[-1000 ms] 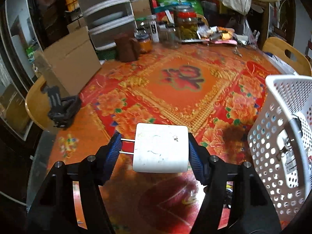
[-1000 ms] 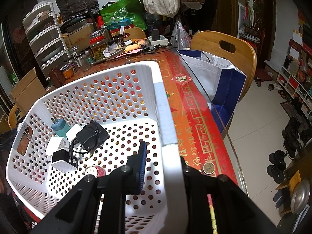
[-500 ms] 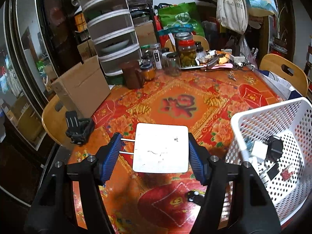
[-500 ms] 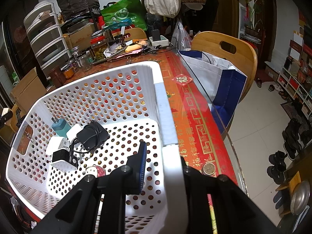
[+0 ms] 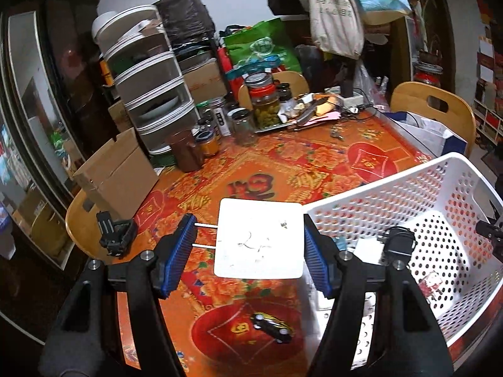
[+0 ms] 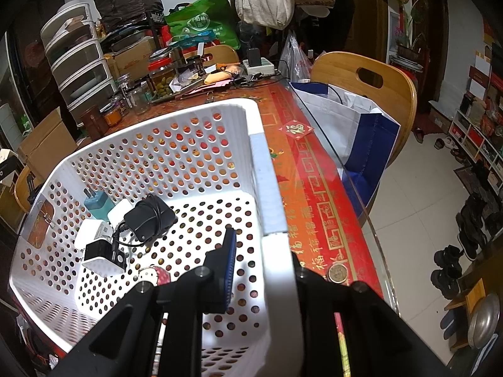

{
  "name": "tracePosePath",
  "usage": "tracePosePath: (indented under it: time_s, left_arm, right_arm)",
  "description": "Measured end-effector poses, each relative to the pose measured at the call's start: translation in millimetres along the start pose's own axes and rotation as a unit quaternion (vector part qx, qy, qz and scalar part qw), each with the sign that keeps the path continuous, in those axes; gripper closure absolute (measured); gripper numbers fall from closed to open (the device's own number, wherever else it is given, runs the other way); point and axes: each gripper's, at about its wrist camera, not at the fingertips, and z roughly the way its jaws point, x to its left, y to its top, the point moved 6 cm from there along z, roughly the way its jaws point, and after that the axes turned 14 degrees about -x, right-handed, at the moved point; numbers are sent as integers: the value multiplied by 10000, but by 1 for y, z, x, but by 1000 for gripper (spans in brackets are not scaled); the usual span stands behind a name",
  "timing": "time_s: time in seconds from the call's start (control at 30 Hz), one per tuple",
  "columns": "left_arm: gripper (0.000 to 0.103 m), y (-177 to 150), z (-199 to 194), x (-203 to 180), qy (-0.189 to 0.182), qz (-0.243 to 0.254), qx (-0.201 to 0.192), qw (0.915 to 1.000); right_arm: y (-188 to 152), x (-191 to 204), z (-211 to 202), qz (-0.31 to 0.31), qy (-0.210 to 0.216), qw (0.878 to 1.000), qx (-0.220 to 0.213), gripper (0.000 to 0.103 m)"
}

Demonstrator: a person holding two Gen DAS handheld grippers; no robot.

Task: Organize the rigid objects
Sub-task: 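Carry the white square charger into the basket and open the left tool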

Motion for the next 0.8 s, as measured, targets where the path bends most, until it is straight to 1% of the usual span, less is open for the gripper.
tracePosePath:
  time_s: [0.13,0.2,0.3,0.43,0.53,0.6,0.63,0.67,0.73,0.8]
  left_arm:
    - [40,1,-3,-31,-231,176,94,9995]
    - [40,0,-2,-50,-477,280,231,9982]
    - [40,-6,5,-82,-886,399,562,9937]
    - [40,-17,16,-116,-1164,590,941,9870]
    - [40,-30,33,-139,-1269,779,1325,9799]
    - [40,-40,43,-153,-1274,930,1580,9747]
    - [40,-43,47,-154,-1265,982,1656,9731]
    - [40,-42,47,-155,-1265,943,1613,9742]
    - [40,-40,49,-156,-1073,1068,1508,9769]
    - [40,-44,50,-158,-1128,1079,1603,9746]
  right_arm:
    - [1,1,0,0,16,10000,-7,85]
    - [1,1,0,1,20,10000,-13,85]
    - [2,1,1,0,35,10000,-24,84]
    - [2,1,1,9,46,10000,-30,84]
    - [3,1,2,20,61,10000,-36,84]
    - [2,1,2,26,74,10000,-45,84]
    - [2,1,2,31,81,10000,-49,83]
    - [2,1,2,34,91,9999,-53,83]
    - [1,1,3,36,110,9999,-56,83]
    - [1,0,2,33,111,9999,-57,82]
